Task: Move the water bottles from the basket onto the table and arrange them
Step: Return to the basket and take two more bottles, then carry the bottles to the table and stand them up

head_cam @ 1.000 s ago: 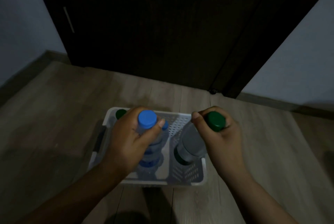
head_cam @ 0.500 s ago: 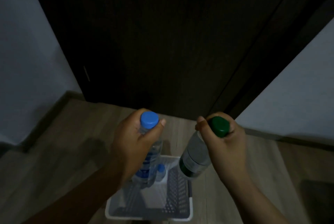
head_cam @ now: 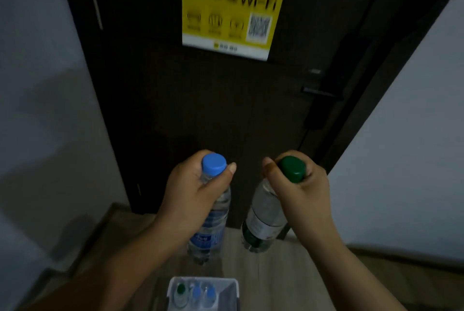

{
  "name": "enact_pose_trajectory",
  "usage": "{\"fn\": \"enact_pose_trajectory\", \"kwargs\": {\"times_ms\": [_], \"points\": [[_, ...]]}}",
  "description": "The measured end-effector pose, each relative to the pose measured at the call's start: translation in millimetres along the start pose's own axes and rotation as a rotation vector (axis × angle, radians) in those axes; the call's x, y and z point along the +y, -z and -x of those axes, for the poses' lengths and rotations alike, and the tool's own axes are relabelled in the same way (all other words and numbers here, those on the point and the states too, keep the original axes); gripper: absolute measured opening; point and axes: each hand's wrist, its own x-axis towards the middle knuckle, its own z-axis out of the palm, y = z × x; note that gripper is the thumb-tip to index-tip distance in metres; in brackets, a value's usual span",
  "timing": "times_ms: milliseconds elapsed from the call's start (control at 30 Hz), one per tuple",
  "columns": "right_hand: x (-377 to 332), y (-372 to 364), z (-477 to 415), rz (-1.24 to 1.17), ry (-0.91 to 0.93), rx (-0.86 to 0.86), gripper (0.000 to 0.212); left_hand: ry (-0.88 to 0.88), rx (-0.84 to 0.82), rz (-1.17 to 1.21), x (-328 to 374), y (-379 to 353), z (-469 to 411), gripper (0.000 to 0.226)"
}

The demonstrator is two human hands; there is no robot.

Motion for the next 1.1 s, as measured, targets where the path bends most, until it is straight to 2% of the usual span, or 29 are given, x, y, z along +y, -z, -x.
{"fn": "enact_pose_trajectory", "kwargs": {"times_ms": [167,300,400,533,667,800,1100], "points": [[-133,26,-44,-0.009,0.093,0.023,0.03,-0.103,0.028,-0.023,134,43,-39,0.032],[-231,46,-74,-0.038,0.15,0.012,0.025,-0.142,0.058,-0.001,230,80,-67,0.023],[-294,57,-92,-0.079,0.168,-0.004,0.024,-0.183,-0.004,0.038,290,108,-81,0.016],[-360,65,-106,-0.101,0.194,-0.046,0.023,-0.232,-0.016,0.068,356,137,-90,0.022],[-405,71,-111,-0.119,0.226,-0.063,0.023,-0.317,0.019,0.055,401,159,-90,0.029],[-431,72,-114,-0.129,0.223,-0.12,0.02,-0.287,-0.026,0.082,426,176,-84,0.029],[-434,69,-127,-0.187,0.231,-0.178,0.018,-0.277,-0.002,0.068,437,186,-83,0.04]]}}
